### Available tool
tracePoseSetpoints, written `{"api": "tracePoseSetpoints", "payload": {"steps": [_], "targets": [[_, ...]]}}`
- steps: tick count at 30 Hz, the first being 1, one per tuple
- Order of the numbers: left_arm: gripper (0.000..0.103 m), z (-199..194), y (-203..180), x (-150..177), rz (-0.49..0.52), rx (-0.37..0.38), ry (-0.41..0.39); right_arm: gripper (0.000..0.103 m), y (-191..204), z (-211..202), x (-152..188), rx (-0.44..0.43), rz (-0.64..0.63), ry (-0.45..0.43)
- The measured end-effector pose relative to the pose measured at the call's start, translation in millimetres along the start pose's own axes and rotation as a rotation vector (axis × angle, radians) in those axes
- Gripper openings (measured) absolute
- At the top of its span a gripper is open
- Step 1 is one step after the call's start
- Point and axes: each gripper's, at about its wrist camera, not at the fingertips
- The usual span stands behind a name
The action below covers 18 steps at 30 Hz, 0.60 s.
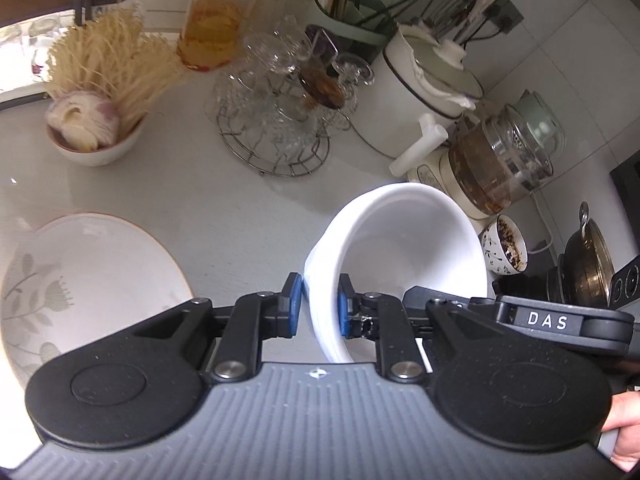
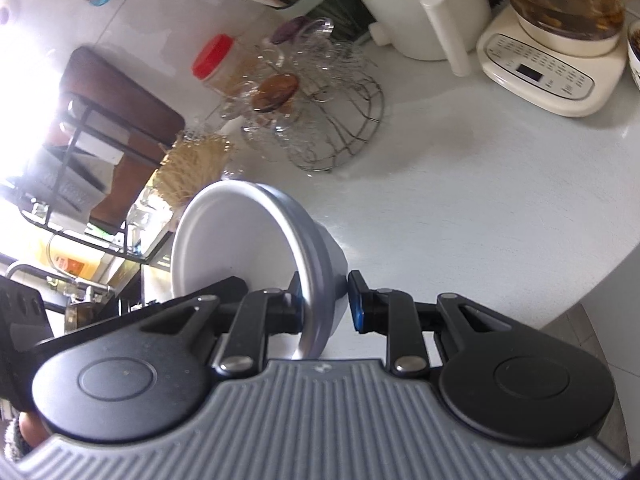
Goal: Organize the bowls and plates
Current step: 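Lift the bowl stack and carry it over the plate stack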
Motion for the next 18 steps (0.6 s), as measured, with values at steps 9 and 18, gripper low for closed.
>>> {"api": "tracePoseSetpoints", "payload": {"steps": [9,18], "targets": [[0.021,-28.7,31.6,3.6,-0.029,-0.01,-0.048,0.025,35.4,19.6,4.0,-0.012,-0.088,0.033],[0.021,-46.6,73.4,15.9,-0.079,-0.035,-0.064,0.025,69.8,47.5,11.1,-0.022,-0.111,0.071]]}}
Point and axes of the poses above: each gripper's, at about its wrist camera, not at the fingertips, and z roughly the way its jaws point, y to its left, x to its underside, and after that the axes turned 11 degrees about y, right-handed
